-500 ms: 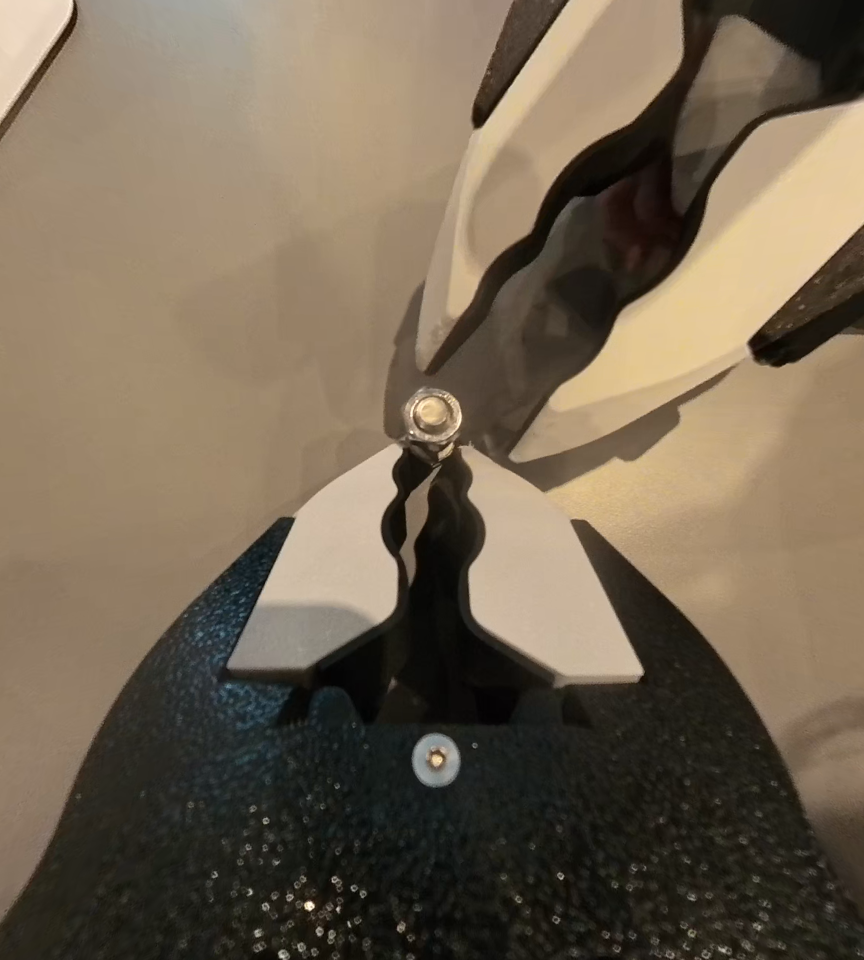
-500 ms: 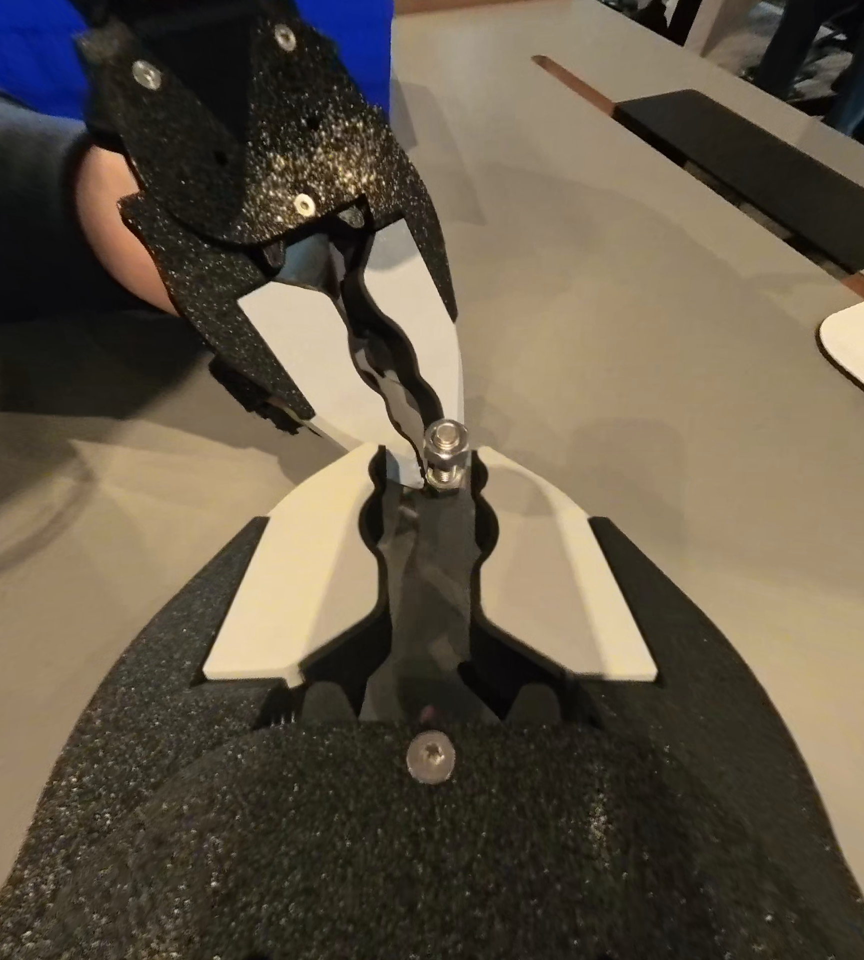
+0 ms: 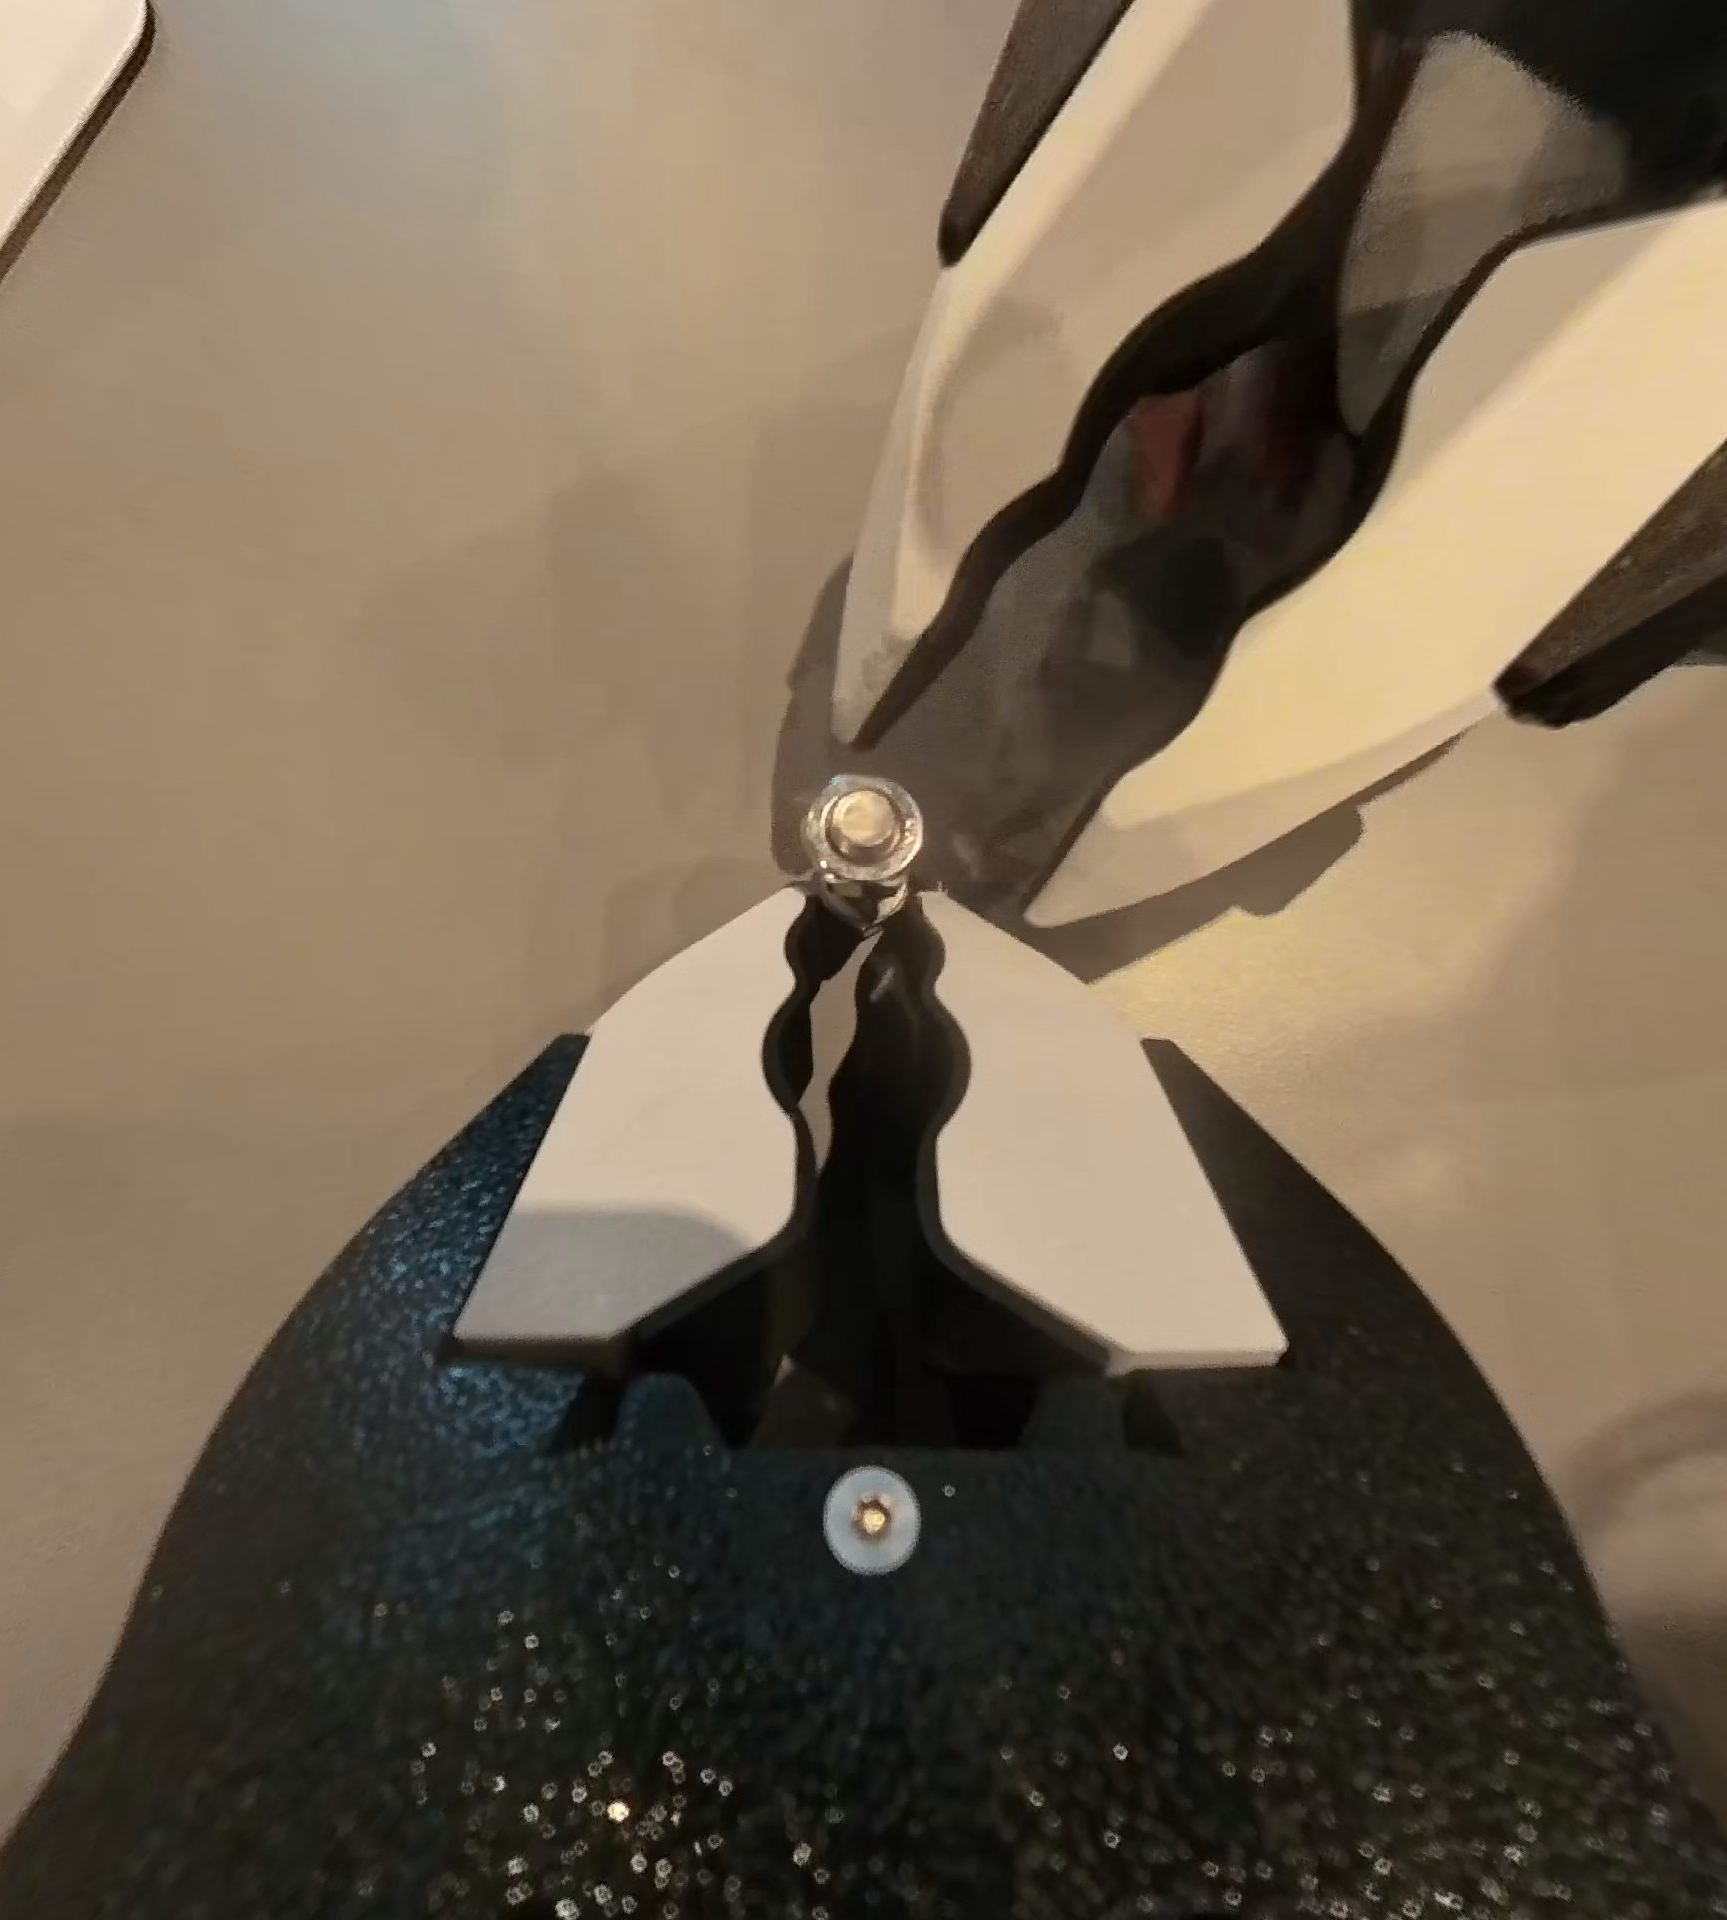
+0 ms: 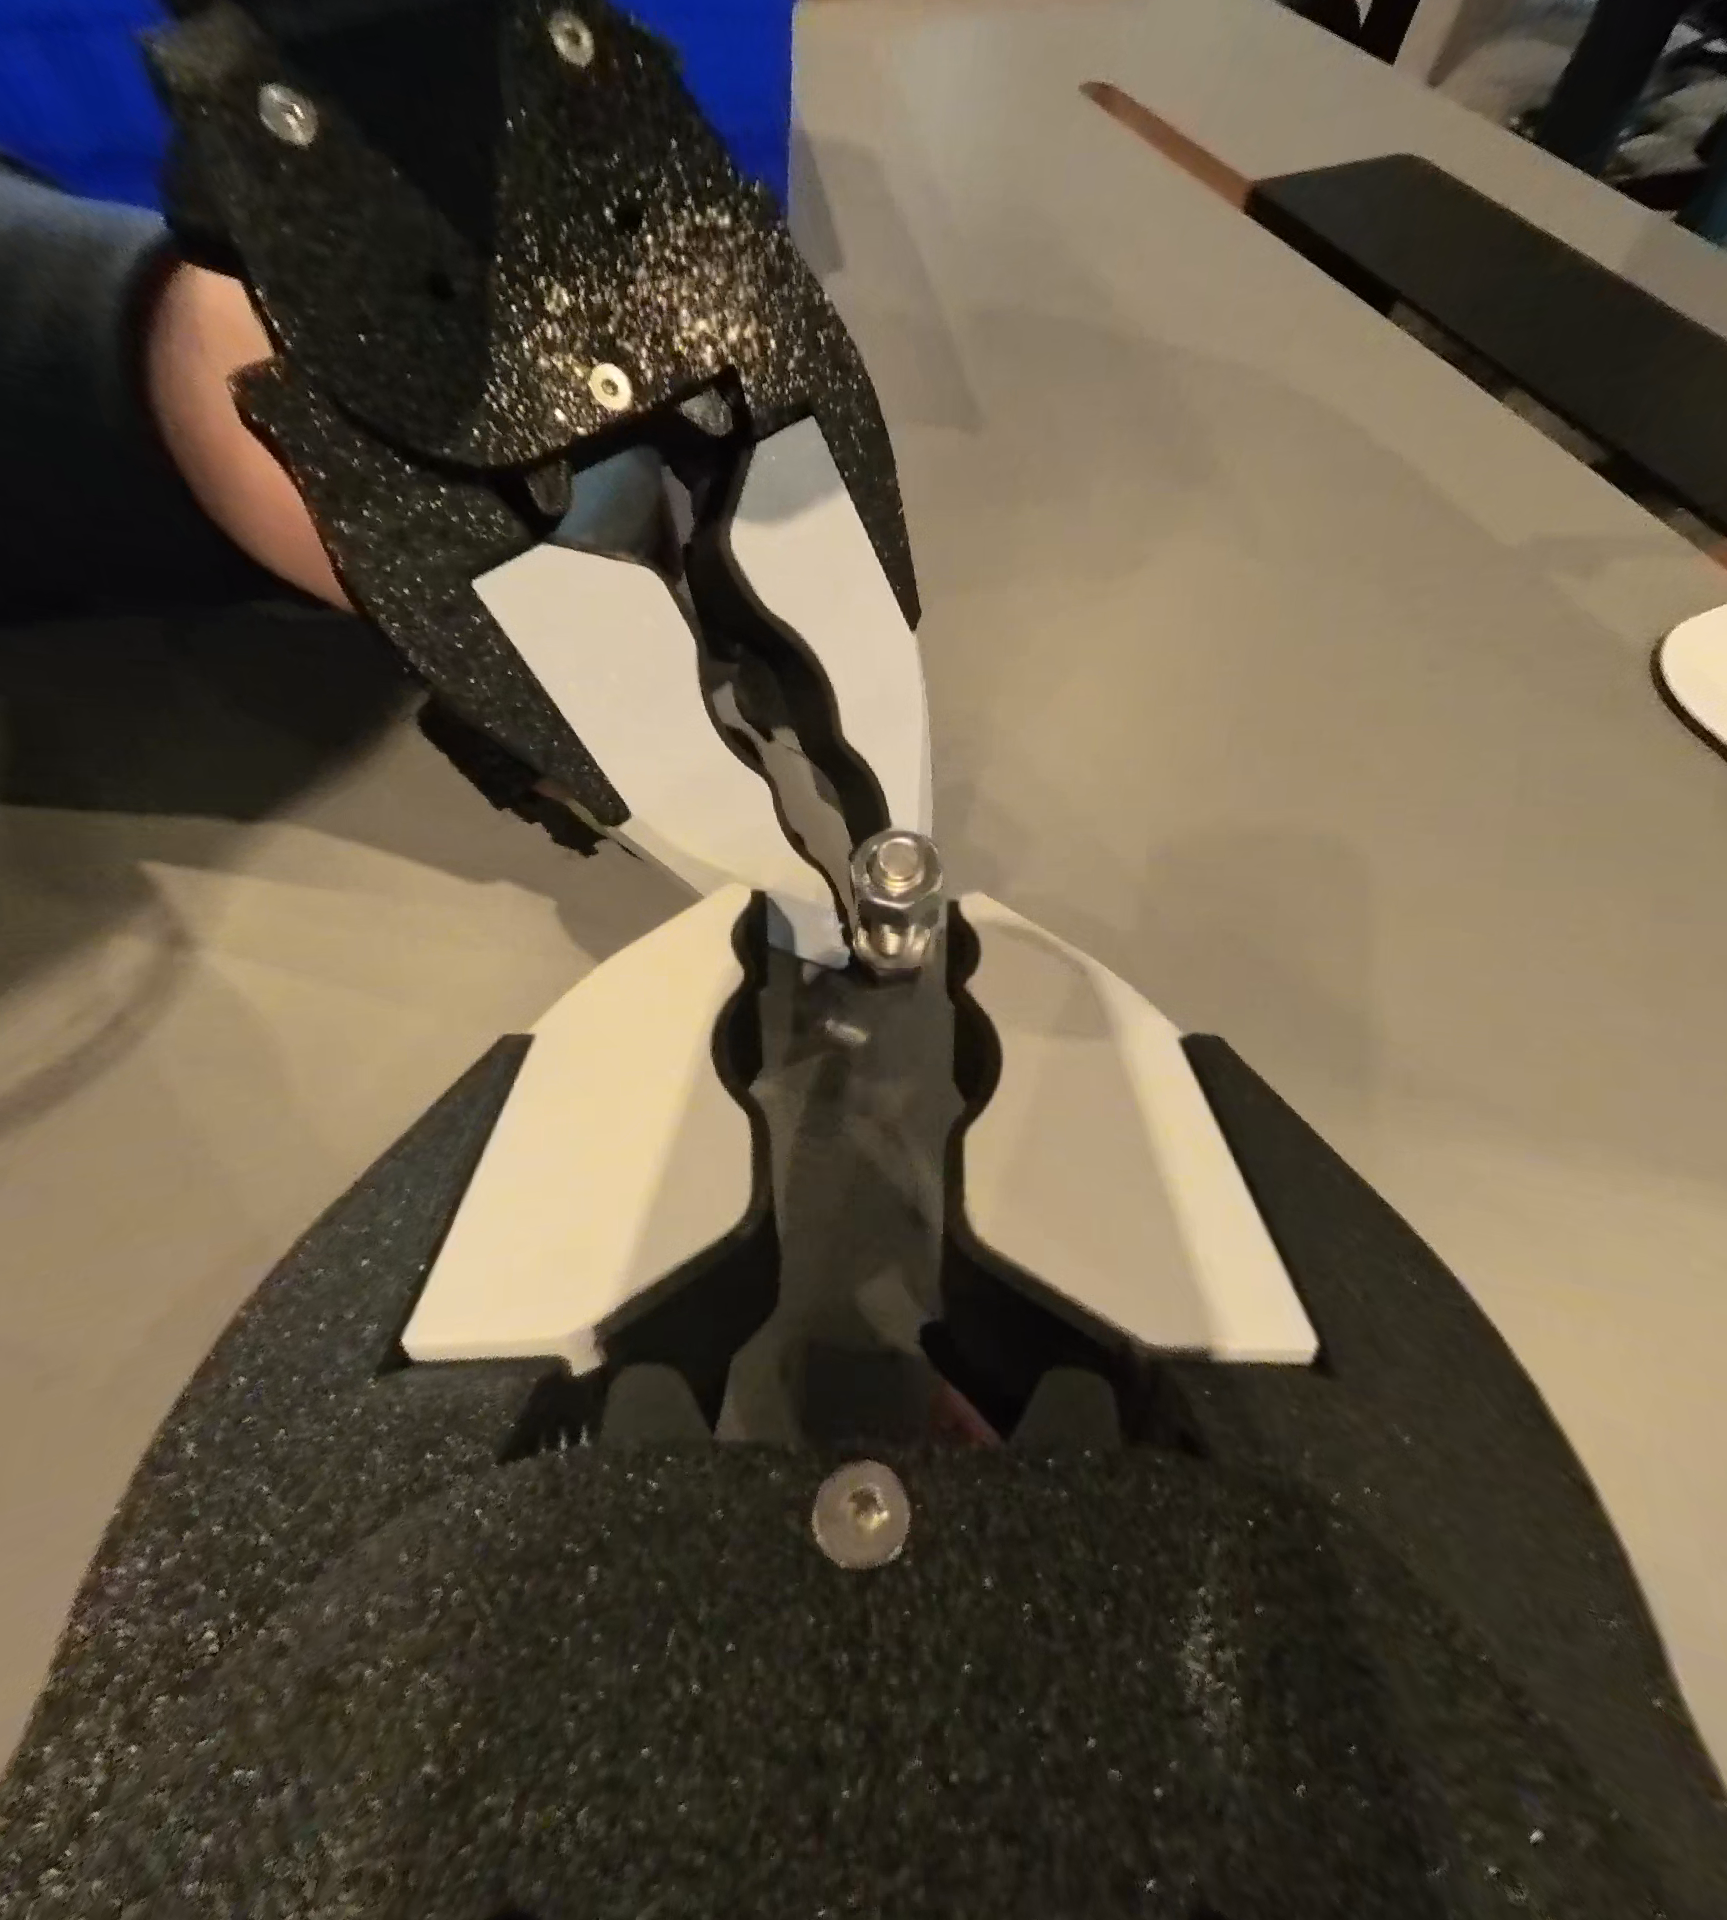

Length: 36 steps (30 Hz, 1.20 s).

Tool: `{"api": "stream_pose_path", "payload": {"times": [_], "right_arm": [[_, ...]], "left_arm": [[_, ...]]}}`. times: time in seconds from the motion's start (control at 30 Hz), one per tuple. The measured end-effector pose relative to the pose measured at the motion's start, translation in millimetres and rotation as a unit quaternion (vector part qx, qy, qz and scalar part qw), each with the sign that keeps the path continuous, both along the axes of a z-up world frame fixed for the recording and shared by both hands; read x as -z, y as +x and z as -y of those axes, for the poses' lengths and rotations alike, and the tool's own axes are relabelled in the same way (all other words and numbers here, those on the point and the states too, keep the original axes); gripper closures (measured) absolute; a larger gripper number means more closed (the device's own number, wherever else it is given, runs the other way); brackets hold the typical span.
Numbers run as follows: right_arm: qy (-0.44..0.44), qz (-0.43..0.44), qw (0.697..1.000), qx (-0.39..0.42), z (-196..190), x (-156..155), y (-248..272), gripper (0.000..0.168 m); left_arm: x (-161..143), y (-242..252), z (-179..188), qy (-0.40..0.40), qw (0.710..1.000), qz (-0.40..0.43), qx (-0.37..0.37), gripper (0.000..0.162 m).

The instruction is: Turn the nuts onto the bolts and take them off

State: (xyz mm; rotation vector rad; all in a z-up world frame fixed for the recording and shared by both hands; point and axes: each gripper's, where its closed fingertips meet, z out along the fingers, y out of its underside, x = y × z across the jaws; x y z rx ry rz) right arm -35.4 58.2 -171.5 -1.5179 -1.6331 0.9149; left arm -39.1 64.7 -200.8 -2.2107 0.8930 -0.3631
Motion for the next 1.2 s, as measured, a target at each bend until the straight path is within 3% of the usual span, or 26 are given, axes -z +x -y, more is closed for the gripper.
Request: {"api": "stream_pose_path", "payload": {"times": [0.03,0.17,0.23,0.33,0.53,0.63,0.73,0.83,1.0,1.07,1.13,1.2], "right_arm": [[0.004,0.004,1.0,-0.003,1.0,1.2,-0.1,0.135],[0.01,-0.003,0.999,-0.044,14.8,-0.7,3.3,0.148],[0.014,-0.014,0.999,-0.025,9.6,-3.8,3.1,0.153],[0.003,-0.016,1.0,-0.001,1.1,-4.6,1.7,0.136],[0.01,0.005,1.0,-0.001,0.7,1.7,-0.6,0.134],[0.014,0.001,0.999,-0.041,13.6,0.6,2.4,0.149],[0.009,-0.017,0.999,-0.025,9.9,-4.7,3.3,0.156],[-0.011,-0.019,1.0,-0.003,1.5,-5.4,1.9,0.139],[-0.008,-0.002,1.0,-0.002,0.4,-0.7,-0.7,0.133],[0.002,0.002,1.0,-0.015,4.8,0.6,-0.4,0.137],[0.004,-0.005,0.999,-0.036,12.2,-1.3,1.9,0.156],[0.007,-0.015,0.999,-0.029,10.5,-4.1,2.3,0.156]], "left_arm": [[0.0,0.0,0.0,0.0,1.0,0.0,0.0,0.147],[0.0,0.0,0.0,0.0,1.0,0.0,0.0,0.147],[0.0,-0.1,0.0,0.0,1.0,0.0,0.0,0.147],[0.0,-0.1,-0.1,0.0,1.0,0.0,0.0,0.147],[0.0,0.0,0.0,0.0,1.0,0.0,0.0,0.147],[-0.1,0.0,0.1,0.0,1.0,0.0,0.0,0.147],[-0.1,-0.1,0.1,0.0,1.0,0.0,0.0,0.147],[-0.1,-0.2,0.1,0.0,1.0,0.0,0.0,0.147],[-0.1,-0.3,0.2,0.0,1.0,0.0,0.0,0.147],[-0.1,-0.3,0.3,0.0,1.0,0.0,0.0,0.147],[-0.2,-0.3,0.5,0.0,1.0,0.0,0.0,0.147],[-0.2,-0.3,0.4,0.0,1.0,0.0,0.0,0.147]]}}
